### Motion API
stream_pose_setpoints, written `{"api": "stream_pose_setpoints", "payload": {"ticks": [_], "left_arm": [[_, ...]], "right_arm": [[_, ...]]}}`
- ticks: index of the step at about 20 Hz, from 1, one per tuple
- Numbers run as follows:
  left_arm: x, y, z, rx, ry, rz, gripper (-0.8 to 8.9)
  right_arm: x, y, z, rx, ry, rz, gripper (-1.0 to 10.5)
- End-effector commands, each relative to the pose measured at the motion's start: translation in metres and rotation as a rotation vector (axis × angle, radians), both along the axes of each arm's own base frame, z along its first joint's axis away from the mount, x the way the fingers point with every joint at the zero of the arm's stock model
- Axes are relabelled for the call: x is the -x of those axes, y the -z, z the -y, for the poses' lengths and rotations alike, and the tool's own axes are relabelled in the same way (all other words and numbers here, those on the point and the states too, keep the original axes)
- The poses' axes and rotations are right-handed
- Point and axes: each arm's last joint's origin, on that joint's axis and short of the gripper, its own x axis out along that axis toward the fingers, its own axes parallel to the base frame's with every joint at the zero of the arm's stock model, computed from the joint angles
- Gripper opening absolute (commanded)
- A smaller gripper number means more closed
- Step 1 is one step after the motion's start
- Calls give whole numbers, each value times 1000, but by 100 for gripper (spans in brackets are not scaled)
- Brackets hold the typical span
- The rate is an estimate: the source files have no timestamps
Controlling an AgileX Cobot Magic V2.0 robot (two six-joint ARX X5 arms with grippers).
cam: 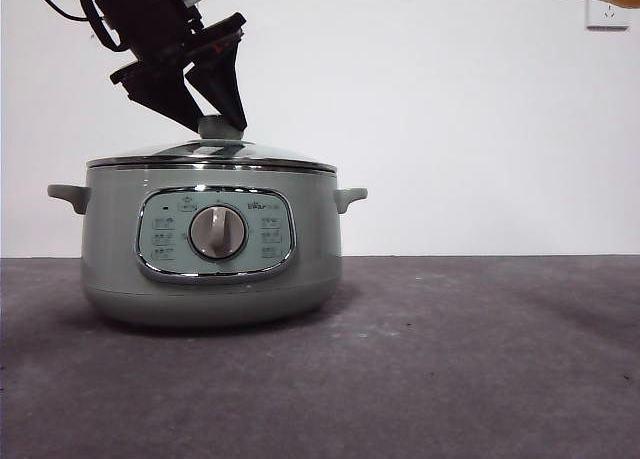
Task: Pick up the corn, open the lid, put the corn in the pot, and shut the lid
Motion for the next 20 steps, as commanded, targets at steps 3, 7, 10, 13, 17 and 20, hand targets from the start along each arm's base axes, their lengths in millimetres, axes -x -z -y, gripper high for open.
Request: {"api": "stream_pose_setpoints", "payload": {"ticks": [3, 7, 10, 13, 17, 20], "left_arm": [[-1, 4, 2, 13, 2, -18, -8], [-3, -12, 0, 31, -6, 27, -8], [-4, -35, 0, 49, -6, 76, -8], [-2, -60, -1, 66, -4, 119, -8], [14, -101, -23, 139, -23, 200, -8], [40, -133, -60, 179, -91, 284, -8]], "right_arm": [[0, -1, 0, -1, -7, 13, -16], [0, -1, 0, -2, -7, 15, -16], [-1, -2, 0, -6, -7, 24, -16], [-1, -3, -1, -12, -6, 37, -16], [-6, -8, -3, -47, -2, 96, -16], [-15, -13, -8, -125, -29, 147, -16]]}}
